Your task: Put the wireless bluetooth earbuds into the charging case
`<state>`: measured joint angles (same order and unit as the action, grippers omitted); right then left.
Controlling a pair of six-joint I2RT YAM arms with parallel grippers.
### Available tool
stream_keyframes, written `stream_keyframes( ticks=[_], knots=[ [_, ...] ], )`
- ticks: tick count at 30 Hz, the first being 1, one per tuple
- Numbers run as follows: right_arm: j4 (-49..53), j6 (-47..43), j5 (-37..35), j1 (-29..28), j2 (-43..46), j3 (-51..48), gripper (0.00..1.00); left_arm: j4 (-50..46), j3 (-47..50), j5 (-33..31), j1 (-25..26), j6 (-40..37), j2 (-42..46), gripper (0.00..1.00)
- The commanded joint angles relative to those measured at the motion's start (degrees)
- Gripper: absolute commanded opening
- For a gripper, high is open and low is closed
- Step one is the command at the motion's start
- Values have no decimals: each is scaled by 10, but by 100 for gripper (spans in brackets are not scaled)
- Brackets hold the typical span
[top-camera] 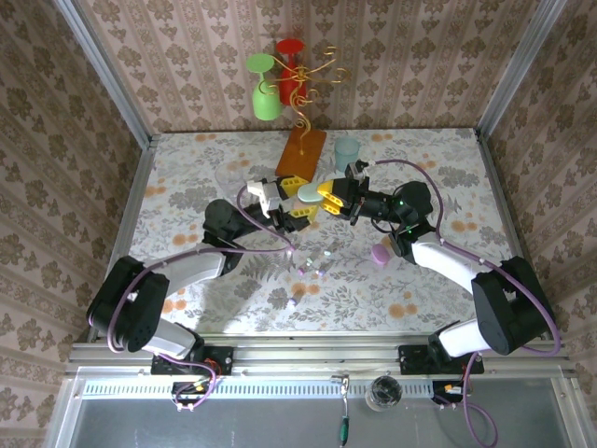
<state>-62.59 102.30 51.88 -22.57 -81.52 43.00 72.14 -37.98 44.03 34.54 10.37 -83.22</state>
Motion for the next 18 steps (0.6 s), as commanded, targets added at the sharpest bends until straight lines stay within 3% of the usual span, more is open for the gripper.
stream_keyframes(
  ticks=[1, 6, 14, 18],
  knots=[
    [-33, 5, 2, -3, -5, -1, 6, 19, -17, 21, 6, 10, -6, 59],
    [-32, 2, 3, -3, -8, -1, 5, 19, -18, 26, 7, 18, -7, 51],
    [-32, 1, 2, -3, -11, -2, 5, 19, -23, 24, 8, 36, -8, 50],
    [-29, 0, 2, -3, -11, -3, 4, 19, -22, 26, 9, 39, -10, 45]
  ],
)
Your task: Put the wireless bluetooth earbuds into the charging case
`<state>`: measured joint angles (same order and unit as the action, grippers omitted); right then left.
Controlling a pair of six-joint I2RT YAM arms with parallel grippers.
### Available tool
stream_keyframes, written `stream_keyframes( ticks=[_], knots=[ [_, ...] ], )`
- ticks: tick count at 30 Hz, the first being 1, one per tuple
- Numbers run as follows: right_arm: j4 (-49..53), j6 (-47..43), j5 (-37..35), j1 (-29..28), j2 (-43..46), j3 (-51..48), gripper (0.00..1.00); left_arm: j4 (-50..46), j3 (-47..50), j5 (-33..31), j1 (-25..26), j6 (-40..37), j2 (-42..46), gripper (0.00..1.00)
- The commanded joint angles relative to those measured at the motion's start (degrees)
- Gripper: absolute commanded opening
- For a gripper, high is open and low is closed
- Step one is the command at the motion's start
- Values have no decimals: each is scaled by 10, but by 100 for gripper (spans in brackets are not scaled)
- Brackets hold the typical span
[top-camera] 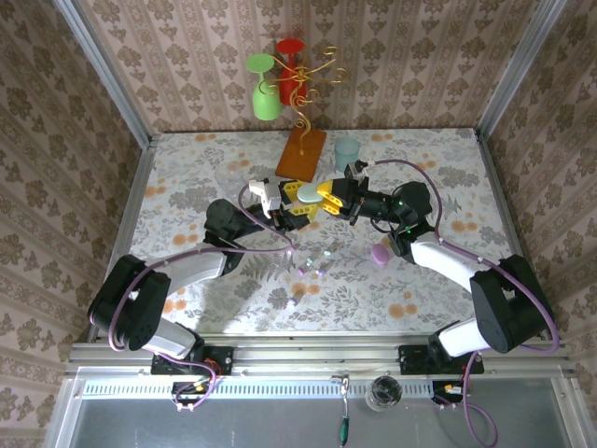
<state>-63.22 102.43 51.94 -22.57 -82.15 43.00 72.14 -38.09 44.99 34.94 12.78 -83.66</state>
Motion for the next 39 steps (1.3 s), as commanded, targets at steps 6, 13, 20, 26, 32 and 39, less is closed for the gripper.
stream_keyframes(
  ticks=[6, 13, 20, 26, 32, 39],
  knots=[
    [-10, -11, 3, -4, -2, -5, 4, 19, -24, 18, 5, 25, -6, 45],
    [-2, -17, 3, -3, -1, -2, 4, 19, -26, 20, 6, 33, -6, 46],
    [5, -22, 5, -3, 0, 1, 4, 19, -30, 20, 7, 40, -11, 49],
    [6, -21, 5, -3, 1, -1, 4, 19, -31, 25, 8, 40, -16, 44],
    [4, -22, 3, -3, 6, 1, 6, 19, -26, 28, 9, 32, -20, 41],
    [5, -20, 3, -2, 9, 5, 6, 20, -19, 28, 10, 19, -18, 49]
  ],
)
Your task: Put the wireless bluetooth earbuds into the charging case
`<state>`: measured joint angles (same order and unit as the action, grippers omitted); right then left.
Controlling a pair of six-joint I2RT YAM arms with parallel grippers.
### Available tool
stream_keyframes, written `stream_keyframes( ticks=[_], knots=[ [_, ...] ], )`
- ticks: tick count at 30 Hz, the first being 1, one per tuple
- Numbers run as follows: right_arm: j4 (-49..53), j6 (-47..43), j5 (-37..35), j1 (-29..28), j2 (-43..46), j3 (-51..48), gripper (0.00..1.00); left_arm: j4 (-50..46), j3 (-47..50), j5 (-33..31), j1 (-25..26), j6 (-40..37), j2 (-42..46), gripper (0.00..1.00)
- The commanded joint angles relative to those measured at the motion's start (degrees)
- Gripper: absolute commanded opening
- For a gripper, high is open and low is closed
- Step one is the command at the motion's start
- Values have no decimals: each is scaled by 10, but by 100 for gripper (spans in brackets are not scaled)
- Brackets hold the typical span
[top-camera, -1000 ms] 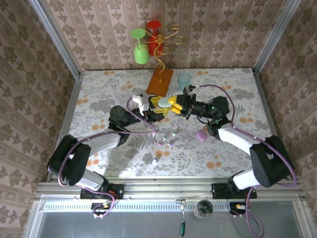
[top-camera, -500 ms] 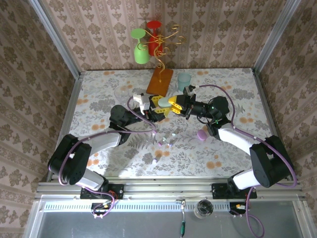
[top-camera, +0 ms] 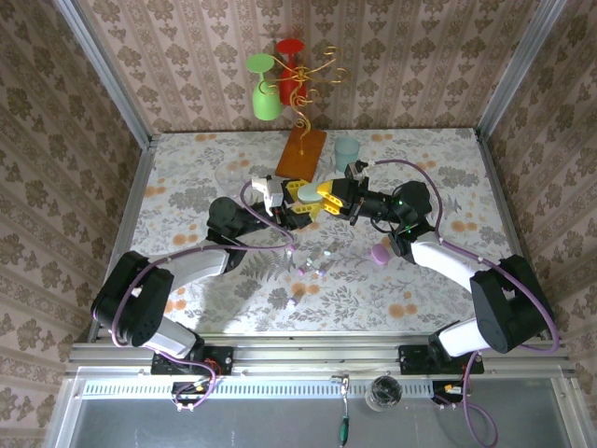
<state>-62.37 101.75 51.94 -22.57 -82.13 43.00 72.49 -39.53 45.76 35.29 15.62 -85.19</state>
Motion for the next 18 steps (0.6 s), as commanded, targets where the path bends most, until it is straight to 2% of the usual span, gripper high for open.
stream_keyframes(
  ticks=[1, 14, 18],
  knots=[
    [-4, -12, 3, -3, 9, 5, 6, 16, -4, 18, 7, -13, -2, 49],
    [-12, -2, 5, -3, -2, 9, 6, 15, -1, 25, 7, -30, -6, 42],
    [-11, -3, 6, -1, -2, 11, 12, 15, 1, 22, 7, -36, -9, 40]
  ],
)
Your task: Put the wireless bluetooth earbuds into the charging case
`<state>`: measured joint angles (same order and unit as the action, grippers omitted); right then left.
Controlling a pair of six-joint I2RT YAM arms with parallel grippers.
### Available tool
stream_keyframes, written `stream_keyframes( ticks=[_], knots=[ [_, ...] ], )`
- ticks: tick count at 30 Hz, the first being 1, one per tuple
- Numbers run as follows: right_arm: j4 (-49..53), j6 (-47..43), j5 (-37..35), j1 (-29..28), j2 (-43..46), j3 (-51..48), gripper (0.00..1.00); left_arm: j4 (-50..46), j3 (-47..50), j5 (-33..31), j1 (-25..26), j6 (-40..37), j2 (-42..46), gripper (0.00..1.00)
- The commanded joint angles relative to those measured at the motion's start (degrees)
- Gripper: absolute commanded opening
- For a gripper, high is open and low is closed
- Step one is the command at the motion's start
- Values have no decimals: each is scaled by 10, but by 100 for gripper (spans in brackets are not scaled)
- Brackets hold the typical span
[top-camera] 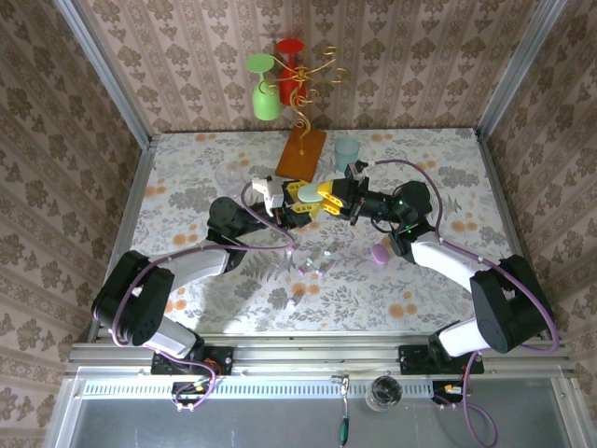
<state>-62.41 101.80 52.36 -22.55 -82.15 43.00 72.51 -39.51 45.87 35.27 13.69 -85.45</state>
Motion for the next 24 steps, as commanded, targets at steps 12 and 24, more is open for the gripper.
stream_keyframes(
  ticks=[12, 24],
  knots=[
    [473, -423, -23, 35, 120, 50, 83, 3, 37, 24, -12, 26, 22, 33],
    [812, -966, -258, -47, 196, 183, 94, -56, 80, 46, -18, 2, 60, 34]
  ],
)
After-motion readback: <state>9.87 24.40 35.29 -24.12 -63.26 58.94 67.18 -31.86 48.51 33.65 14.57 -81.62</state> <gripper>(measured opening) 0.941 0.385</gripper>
